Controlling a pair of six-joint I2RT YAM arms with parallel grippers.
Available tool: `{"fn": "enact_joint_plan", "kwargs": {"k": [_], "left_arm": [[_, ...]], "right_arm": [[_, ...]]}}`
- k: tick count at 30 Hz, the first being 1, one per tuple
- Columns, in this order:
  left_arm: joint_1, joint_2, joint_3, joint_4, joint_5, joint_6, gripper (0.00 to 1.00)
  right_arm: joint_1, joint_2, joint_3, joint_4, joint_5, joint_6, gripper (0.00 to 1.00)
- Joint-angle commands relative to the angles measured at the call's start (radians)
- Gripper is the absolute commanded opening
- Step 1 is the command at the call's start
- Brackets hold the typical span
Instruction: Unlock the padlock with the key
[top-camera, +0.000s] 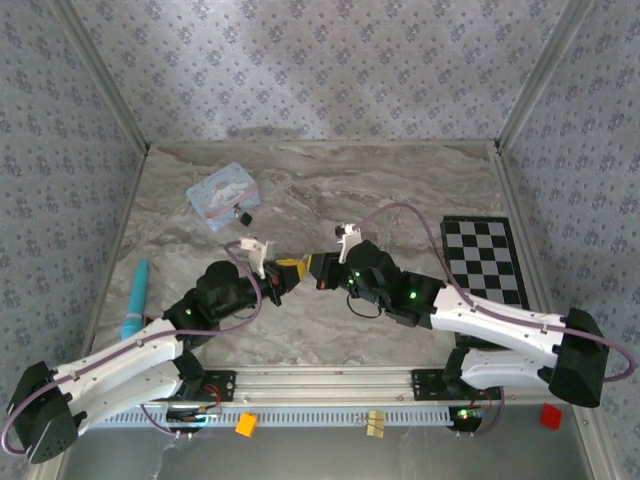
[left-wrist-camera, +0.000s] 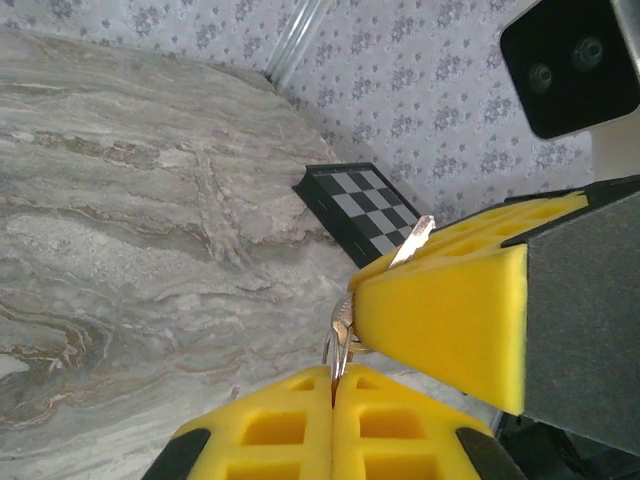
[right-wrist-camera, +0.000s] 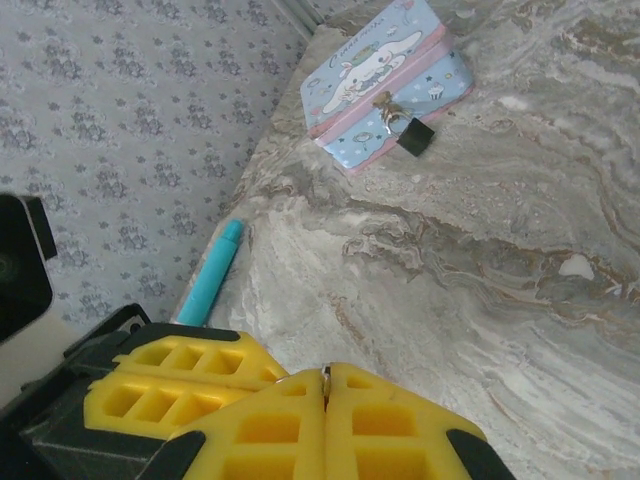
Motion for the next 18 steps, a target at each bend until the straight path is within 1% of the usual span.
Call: {"fn": "enact_joint_plan", "kwargs": {"k": [1, 5, 11, 15, 18], "left_arm": [[0.007, -0.012, -0.027, 0.1, -0.117, -0.023, 0.0], [0.006, -0.011, -0.064, 0.191, -0.194, -0.032, 0.0], [-0.002, 0.031, -0.085, 0.334, -0.281, -0.021, 0.0], [-0.005, 0.066, -0.089, 0.413, -0.295, -0.009, 0.0], [-0.009, 0.091, -0.083, 0.447, -0.268, -0.009, 0.0]], "right_arm": [[-0.009, 0.015, 0.021, -0.046, -0.039, 0.109, 0.0], [-0.006, 0.029, 0.012, 0.002, -0.084, 0.216, 0.0], [0.018, 0.059, 0.015, 0.05, -0.084, 0.295, 0.0], [0.019, 0.067, 0.01, 0.077, -0.085, 0.308, 0.0], [0.011, 0.071, 0.017, 0.073, -0.088, 0.294, 0.0]]}}
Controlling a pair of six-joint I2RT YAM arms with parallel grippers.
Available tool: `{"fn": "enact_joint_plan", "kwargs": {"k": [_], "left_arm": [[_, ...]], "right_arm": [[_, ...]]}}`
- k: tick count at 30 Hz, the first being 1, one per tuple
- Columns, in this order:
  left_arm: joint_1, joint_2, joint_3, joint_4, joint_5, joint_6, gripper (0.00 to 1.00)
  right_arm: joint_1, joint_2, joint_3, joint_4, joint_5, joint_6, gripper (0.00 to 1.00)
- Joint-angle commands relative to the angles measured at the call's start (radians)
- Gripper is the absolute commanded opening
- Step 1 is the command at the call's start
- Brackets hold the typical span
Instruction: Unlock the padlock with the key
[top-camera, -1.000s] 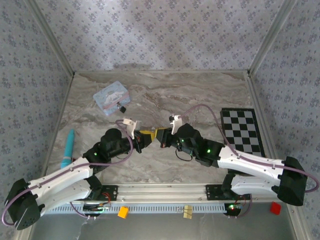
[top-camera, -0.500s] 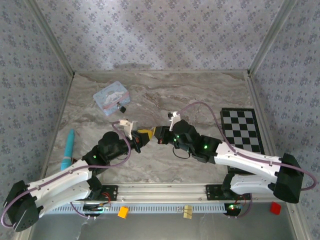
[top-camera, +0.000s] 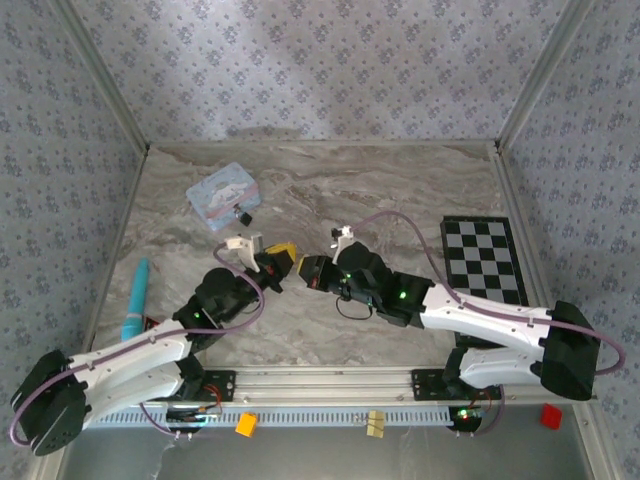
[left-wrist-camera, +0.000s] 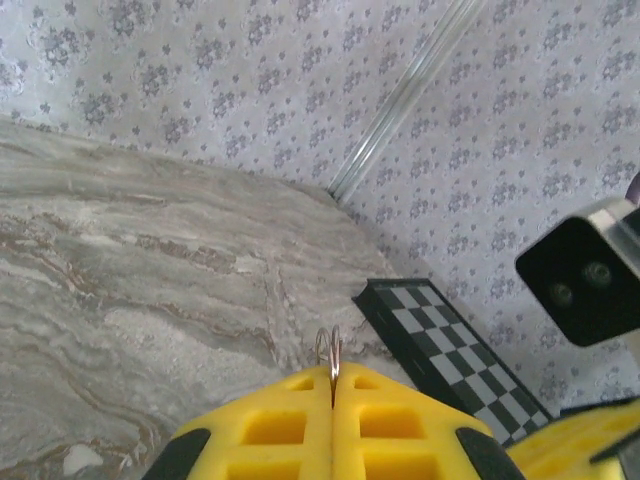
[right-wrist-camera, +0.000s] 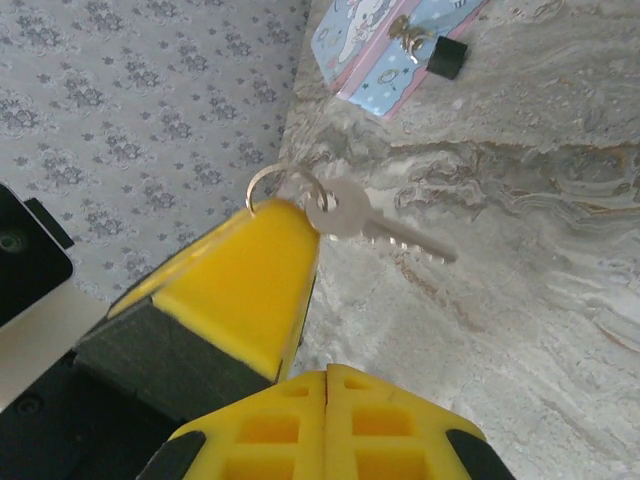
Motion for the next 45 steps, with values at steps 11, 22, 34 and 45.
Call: {"fn": "enact_joint_plan", "kwargs": {"k": [11, 22, 34, 45], "left_arm": [[-0.011, -0.086, 0.078, -0.157, 0.07, 0.097, 0.0], [0.009, -0.05, 0.261, -0.543, 0.518, 0.388, 0.0], [0.078, -0.001, 0.356, -0.649, 0.808, 0.505, 0.0], [0.08, 0.072, 0.434, -0.71, 0.92, 0.588, 0.0]], "right_arm": [[-0.078, -0.125, 0.003, -0.129, 0.074, -0.197, 0.13], [-0.171, -0.321, -0.121, -0.034, -0.301, -0.935, 0.56], [-0.252, -0.398, -0.164, -0.177, -0.648, -1.087, 0.52], [-0.262, -0.318, -0.087, -0.293, -0.75, -1.182, 0.51]]}}
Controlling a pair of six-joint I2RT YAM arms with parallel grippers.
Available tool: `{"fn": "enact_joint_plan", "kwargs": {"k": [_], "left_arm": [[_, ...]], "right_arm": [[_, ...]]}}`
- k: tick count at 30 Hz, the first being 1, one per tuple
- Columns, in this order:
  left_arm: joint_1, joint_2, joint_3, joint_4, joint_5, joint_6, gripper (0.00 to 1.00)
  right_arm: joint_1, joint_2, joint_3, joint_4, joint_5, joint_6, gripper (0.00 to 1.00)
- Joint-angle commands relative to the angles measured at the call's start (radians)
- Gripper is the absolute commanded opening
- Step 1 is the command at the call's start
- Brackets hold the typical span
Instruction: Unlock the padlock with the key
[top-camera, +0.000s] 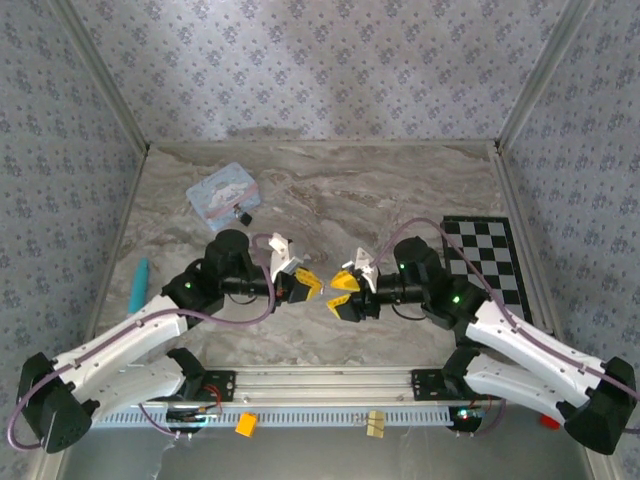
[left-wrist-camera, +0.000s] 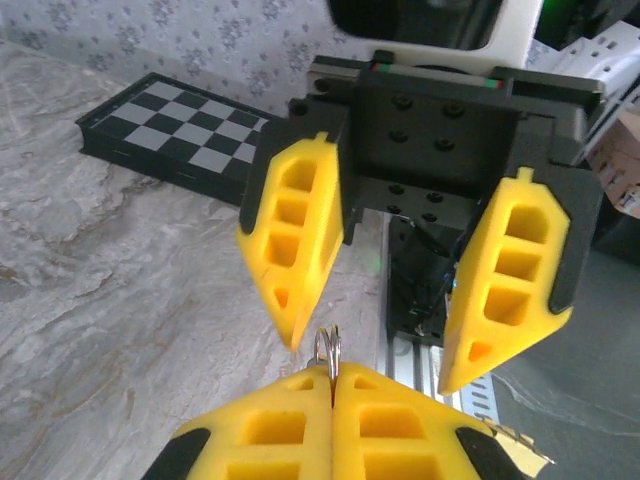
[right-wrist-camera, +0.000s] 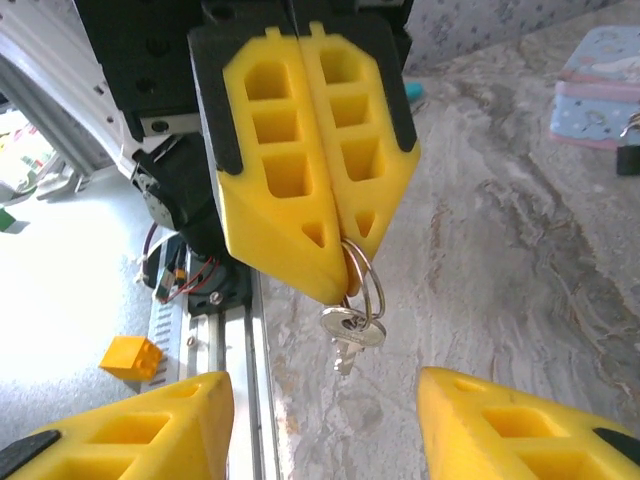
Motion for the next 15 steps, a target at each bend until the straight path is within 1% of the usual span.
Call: {"fn": "enact_joint_plan", "kwargs": {"k": [1, 8, 15], "left_arm": [[0.005, 0.015, 0.057, -0.03, 0.087, 0.058, 0.0], [0.006, 0.059, 0.093, -0.082, 0.164, 0.088, 0.0], [0.002, 0.083, 0.105, -0.106, 0.191, 0.1, 0.0]], "right_arm": [[-0.008, 0.013, 0.041, -0.039, -0.065, -0.044, 0.5], [-0.01, 0.019, 0.054, -0.031, -0.112, -0.038, 0.42], [-0.005, 0.027, 0.062, -0.036, -0.141, -0.036, 0.32]]}}
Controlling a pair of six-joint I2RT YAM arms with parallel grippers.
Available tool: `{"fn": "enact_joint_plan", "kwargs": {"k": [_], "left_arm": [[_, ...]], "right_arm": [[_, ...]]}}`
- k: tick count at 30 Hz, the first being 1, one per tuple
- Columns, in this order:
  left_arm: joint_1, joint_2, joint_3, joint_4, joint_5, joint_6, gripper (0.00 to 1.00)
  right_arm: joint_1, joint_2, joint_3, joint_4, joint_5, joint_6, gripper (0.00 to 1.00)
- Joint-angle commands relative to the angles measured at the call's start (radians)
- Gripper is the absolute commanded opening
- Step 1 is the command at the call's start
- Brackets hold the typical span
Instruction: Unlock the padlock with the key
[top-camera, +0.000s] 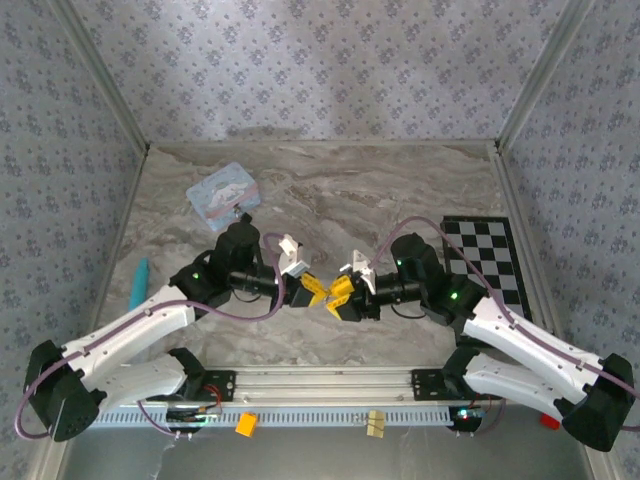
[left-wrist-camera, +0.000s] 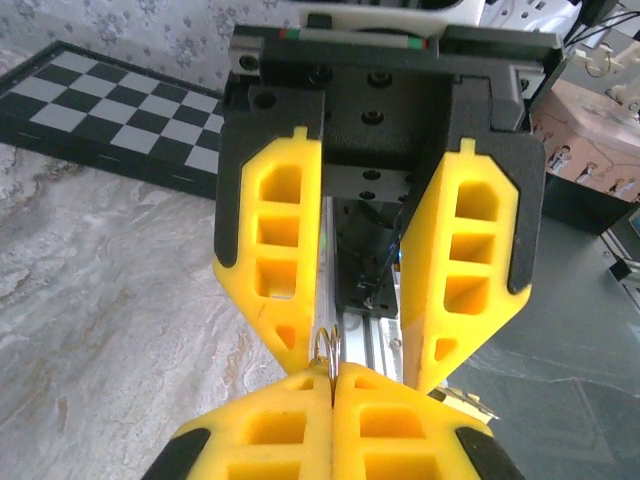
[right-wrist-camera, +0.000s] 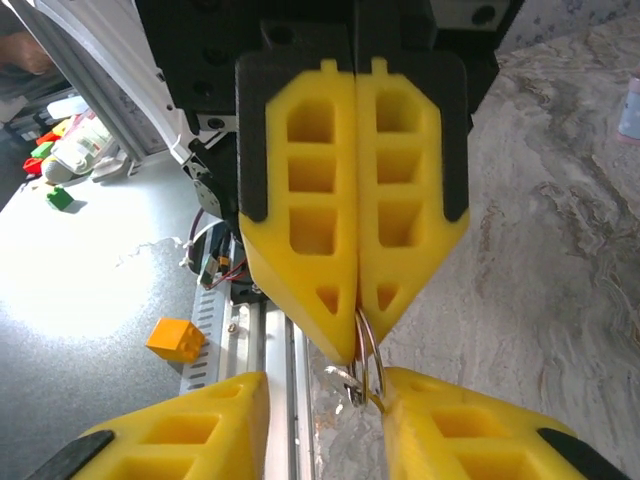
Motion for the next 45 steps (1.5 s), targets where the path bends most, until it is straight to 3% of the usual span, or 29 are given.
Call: {"fn": "enact_joint_plan", "kwargs": {"k": [1, 12, 18, 25, 33, 36, 39, 45], "left_arm": [[0.001, 0.007, 0.046, -0.024, 0.051, 0.03, 0.0], [-0.003, 0.013, 0.054, -0.029, 0.046, 0.031, 0.0], [-0.001, 0.013, 0.052, -0.03, 0.031, 0.031, 0.0], [-0.003, 0.006, 0.04, -0.01, -0.028, 0.015, 0.01], [0.009, -0.028, -0.006, 0.069, -0.13, -0.038, 0.15], [0.016, -0.039, -0.02, 0.096, -0.154, -0.059, 0.28], [0.025, -0.051, -0.029, 0.113, -0.165, -0.075, 0.31], [0.04, -0.063, -0.054, 0.131, -0.183, -0.095, 0.55]], "right_arm": [[0.002, 0.008, 0.038, -0.016, -0.04, -0.013, 0.3], [0.024, 0.041, 0.05, -0.036, -0.032, -0.028, 0.15], [0.026, 0.033, 0.049, -0.037, -0.007, -0.027, 0.0], [0.024, 0.013, 0.022, 0.004, 0.03, 0.005, 0.0], [-0.021, -0.032, -0.038, 0.065, 0.118, 0.074, 0.0], [-0.027, -0.035, -0.052, 0.079, 0.11, 0.086, 0.0], [-0.028, -0.031, -0.055, 0.07, 0.115, 0.083, 0.0], [-0.04, -0.055, -0.066, 0.072, 0.163, 0.084, 0.0]]}}
